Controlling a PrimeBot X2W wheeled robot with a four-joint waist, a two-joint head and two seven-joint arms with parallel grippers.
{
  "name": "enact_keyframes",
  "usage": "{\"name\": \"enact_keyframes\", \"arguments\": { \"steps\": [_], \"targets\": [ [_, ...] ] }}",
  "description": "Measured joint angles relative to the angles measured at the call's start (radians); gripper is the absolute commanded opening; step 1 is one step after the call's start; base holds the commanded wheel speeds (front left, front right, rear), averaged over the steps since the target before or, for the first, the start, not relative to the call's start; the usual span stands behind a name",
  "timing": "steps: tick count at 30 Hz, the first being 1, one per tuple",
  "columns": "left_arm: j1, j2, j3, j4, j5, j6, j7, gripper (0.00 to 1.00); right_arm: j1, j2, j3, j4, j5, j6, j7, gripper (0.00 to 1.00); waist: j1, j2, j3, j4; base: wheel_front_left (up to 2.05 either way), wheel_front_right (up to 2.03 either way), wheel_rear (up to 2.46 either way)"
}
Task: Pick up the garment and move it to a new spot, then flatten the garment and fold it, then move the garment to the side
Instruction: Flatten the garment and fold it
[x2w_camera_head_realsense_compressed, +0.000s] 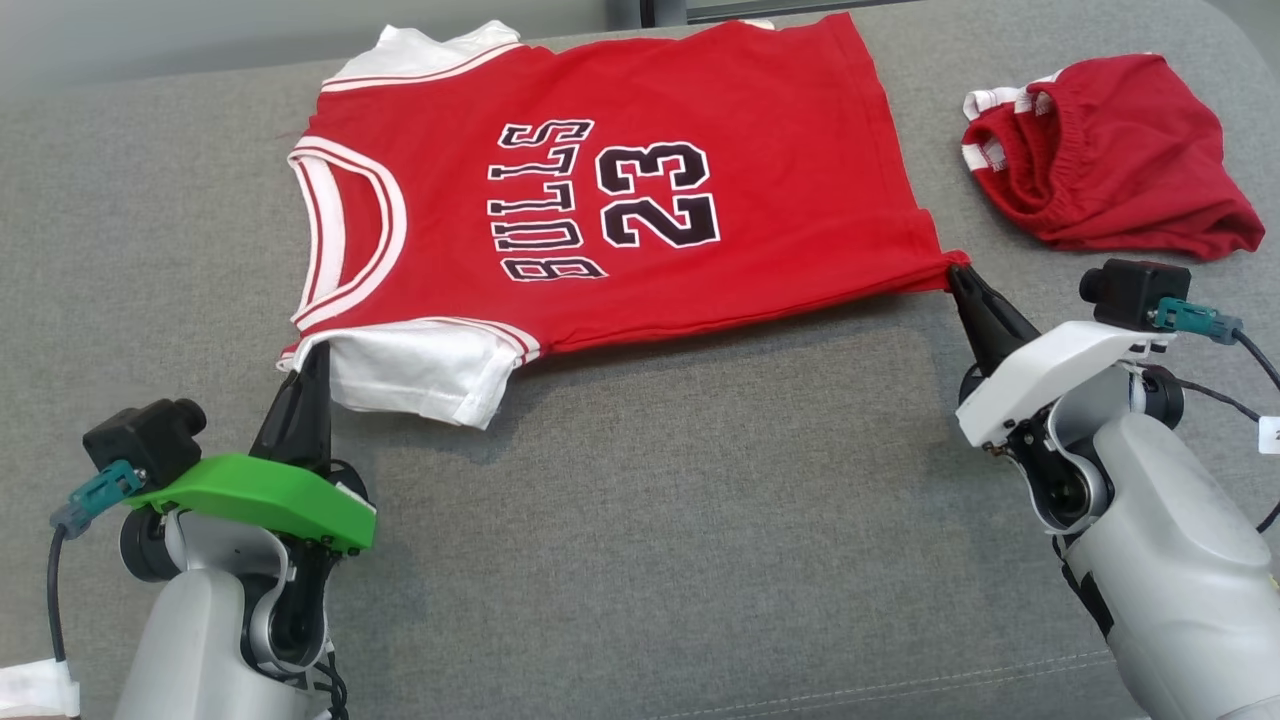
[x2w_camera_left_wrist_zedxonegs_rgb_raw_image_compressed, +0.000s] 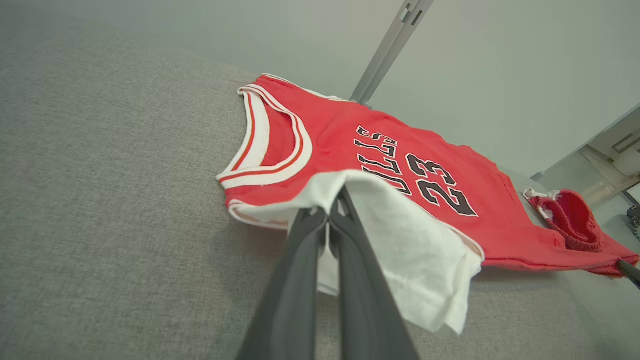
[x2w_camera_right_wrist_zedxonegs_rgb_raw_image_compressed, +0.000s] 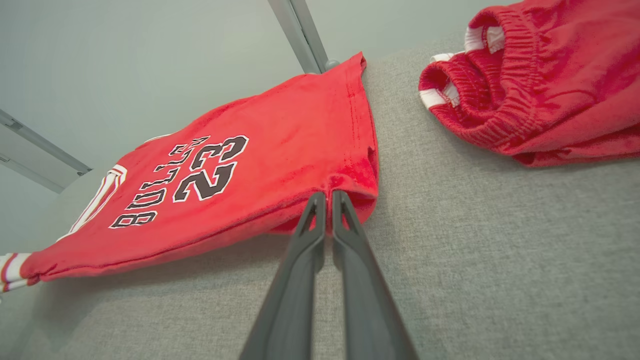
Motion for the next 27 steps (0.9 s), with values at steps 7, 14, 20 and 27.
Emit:
{"name": "enact_keyframes", "arguments": {
  "steps": [7,14,20,27],
  "targets": [
    [0.028,0.002,-0.002,-0.017,-0.008,-0.012,-0.049,0.00,0.022,0.005,0.097,-0.090,0.021,0.000,-0.069,0.00,0.0000,0.0000,-0.041,-0.001,0.00,0.00,0.00],
    [0.137,0.006,-0.005,-0.016,-0.009,-0.019,-0.053,0.00,0.124,-0.027,0.138,-0.109,0.035,0.000,-0.104,0.00,0.0000,0.0000,-0.092,-0.011,0.00,0.00,0.00],
    [0.206,0.021,0.005,-0.046,-0.020,-0.019,-0.060,0.00,0.194,-0.055,0.139,-0.121,0.057,0.000,-0.116,0.00,0.0000,0.0000,-0.135,-0.028,0.00,0.00,0.00],
    [0.301,0.026,0.011,-0.093,-0.057,-0.020,-0.044,0.00,0.268,-0.081,0.143,-0.154,0.084,0.000,-0.119,0.00,0.0000,0.0000,-0.175,-0.047,0.00,0.00,0.00]
  ]
}}
